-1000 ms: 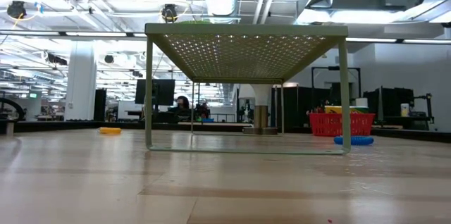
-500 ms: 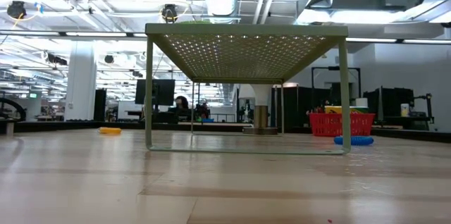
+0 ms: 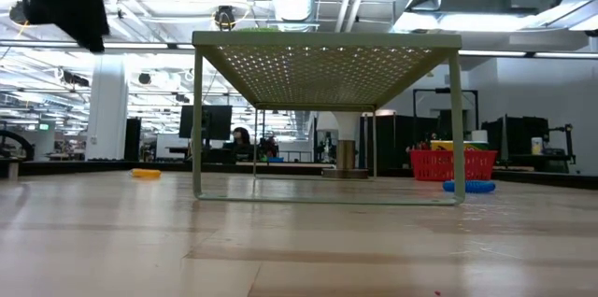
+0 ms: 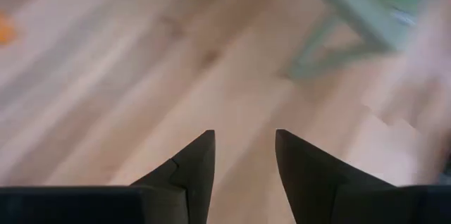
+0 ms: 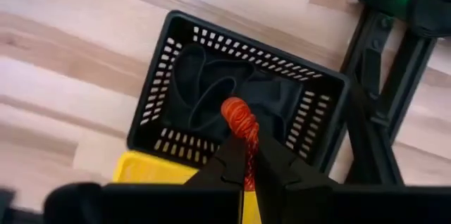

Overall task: Pick & Place Office Desk Supplies
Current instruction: Put the red spring keychain into the yellow bin

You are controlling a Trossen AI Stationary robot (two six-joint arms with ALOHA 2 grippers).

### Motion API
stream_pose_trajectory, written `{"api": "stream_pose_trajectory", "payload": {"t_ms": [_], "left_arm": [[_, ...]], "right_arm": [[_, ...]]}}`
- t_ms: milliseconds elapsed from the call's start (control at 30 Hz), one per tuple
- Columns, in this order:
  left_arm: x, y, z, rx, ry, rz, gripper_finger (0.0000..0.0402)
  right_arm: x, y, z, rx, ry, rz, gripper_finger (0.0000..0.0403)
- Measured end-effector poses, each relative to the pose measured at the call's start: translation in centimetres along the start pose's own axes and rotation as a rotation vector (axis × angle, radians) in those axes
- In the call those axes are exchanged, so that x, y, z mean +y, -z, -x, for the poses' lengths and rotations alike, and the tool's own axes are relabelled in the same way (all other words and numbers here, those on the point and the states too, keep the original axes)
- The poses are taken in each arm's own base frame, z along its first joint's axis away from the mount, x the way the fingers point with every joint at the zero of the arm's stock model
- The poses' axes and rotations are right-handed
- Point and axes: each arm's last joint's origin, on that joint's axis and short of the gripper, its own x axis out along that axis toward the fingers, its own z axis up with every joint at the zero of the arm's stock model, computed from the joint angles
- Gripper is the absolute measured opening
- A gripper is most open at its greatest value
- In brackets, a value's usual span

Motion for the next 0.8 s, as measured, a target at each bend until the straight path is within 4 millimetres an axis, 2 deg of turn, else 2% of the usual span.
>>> {"api": "stream_pose_trajectory", "payload": {"t_ms": [167,300,567,700,800], "left_arm": [[2.0,-2.5,-1.0,-0.041,-0.143,0.126,0.0144],[3.5,-4.8,-1.9,-0.059,-0.201,0.138,0.0144],[5.1,-6.5,-1.9,-0.045,-0.214,0.131,0.0144],[6.4,-7.2,-1.3,-0.088,-0.262,0.167,0.0144],[7.4,-7.9,-0.9,-0.132,-0.298,0.214,0.0144]], "right_arm": [[-0.2,0.4,-2.2,-0.003,0.022,0.011,0.0005],[-0.7,0.7,-3.2,-0.006,0.044,0.022,0.0005],[-0.1,0.8,-0.8,0.017,-0.027,0.015,0.0005],[0.4,2.5,-0.3,0.121,-0.146,0.032,0.0005],[0.7,4.1,-0.6,0.201,-0.163,0.054,0.0005]]}}
